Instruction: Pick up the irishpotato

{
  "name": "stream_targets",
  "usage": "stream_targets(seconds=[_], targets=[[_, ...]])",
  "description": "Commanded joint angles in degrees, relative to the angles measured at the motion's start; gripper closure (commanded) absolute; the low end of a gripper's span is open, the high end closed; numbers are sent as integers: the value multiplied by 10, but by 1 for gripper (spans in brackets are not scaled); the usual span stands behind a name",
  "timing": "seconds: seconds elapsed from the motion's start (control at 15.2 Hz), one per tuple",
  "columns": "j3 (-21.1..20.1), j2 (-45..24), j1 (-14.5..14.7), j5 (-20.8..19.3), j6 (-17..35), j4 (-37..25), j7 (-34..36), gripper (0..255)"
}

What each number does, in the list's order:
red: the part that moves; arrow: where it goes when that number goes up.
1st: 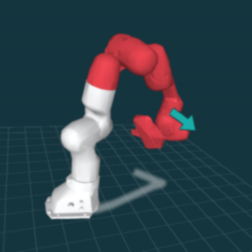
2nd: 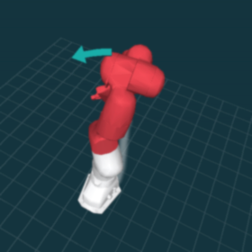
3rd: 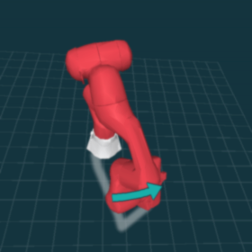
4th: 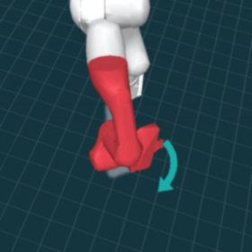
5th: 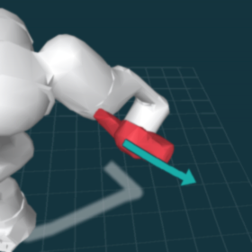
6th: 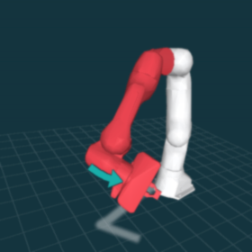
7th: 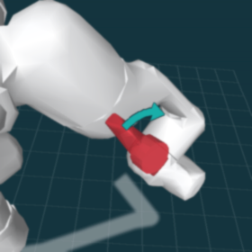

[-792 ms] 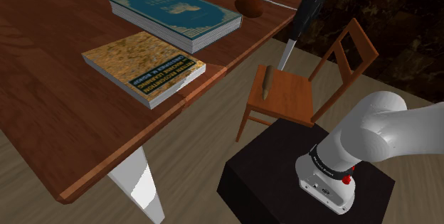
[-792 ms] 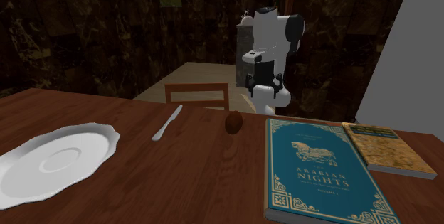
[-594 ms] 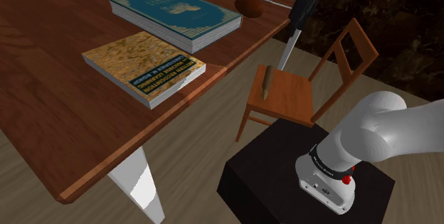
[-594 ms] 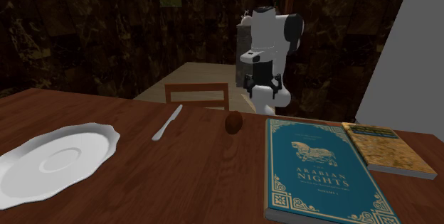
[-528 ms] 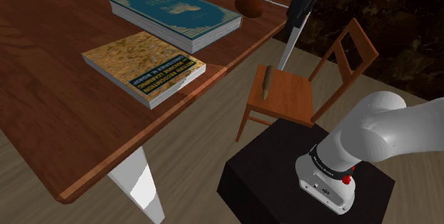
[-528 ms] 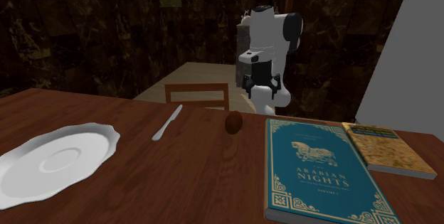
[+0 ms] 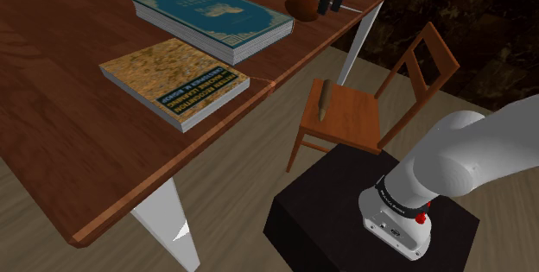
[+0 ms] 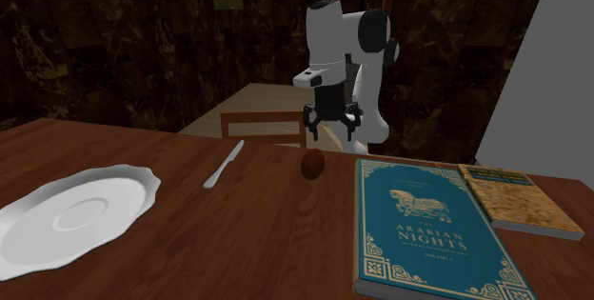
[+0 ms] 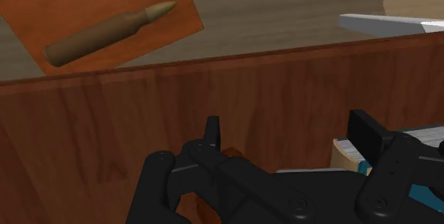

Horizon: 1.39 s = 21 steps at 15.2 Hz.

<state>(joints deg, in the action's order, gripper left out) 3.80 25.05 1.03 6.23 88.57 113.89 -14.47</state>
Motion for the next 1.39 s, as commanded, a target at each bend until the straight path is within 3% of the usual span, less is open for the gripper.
stream_targets(seconds=[0.0,0.4,0.99,1.06,1.32], targets=[[10,-47,0,6,-3,-49,-12,0],[31,-173,-2,30,-24,-191,-40,0],[29,-157,-2,28,36,-114,-48,0],[29,-157,-2,28,36,-114,-48,255],[29,-157,-2,28,36,-115,-48,255]])
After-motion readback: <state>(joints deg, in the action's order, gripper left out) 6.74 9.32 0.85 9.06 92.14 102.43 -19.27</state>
